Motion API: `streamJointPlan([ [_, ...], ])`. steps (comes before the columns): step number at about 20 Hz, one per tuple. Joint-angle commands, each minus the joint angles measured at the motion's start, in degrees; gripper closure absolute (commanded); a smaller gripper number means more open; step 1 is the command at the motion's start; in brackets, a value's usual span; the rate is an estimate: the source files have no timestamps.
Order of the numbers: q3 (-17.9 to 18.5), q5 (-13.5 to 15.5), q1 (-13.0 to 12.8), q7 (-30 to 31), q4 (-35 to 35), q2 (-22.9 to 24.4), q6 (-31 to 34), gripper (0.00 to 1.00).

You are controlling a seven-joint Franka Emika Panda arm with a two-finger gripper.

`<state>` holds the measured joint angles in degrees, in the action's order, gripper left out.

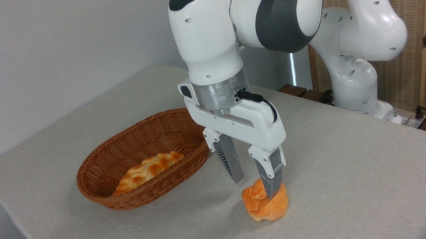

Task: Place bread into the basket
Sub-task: 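Close the gripper on the orange bread roll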

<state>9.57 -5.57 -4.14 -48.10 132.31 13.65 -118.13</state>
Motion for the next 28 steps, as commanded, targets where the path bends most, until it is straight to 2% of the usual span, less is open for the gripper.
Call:
streamJointPlan([
  [1, 1.2, -1.1, -0.6, -1.3, 1.2, 1.2, -1.4, 0.00],
  [4, 2.1, -1.1, -0.6, -4.5, 1.2, 1.2, -1.4, 0.00],
  [7, 2.2, -1.2, -0.6, -4.7, 1.2, 1.2, -1.3, 0.00],
  [11, 2.3, -3.9, -0.6, -4.7, 1.3, 1.1, -1.1, 0.00],
  [20, 2.3, -3.9, -0.6, -4.7, 2.4, 0.5, -1.3, 0.00],
  [21, 2.3, -3.9, -0.6, -4.7, 2.4, 0.2, -1.4, 0.04],
  [23, 2.4, -3.8, -0.6, -5.6, 2.4, 0.1, -1.3, 0.34],
  [24, 2.3, -3.7, -0.7, -5.8, 2.4, -0.1, -1.3, 0.39],
  [25, 2.3, -3.5, -0.6, -5.9, 2.4, -0.1, -1.2, 0.55],
  [27, 2.4, -3.4, -0.6, -6.0, 2.4, -0.1, -1.2, 0.69],
  [28, 2.3, -3.4, -0.7, -6.0, 2.4, -0.1, -1.2, 0.71],
])
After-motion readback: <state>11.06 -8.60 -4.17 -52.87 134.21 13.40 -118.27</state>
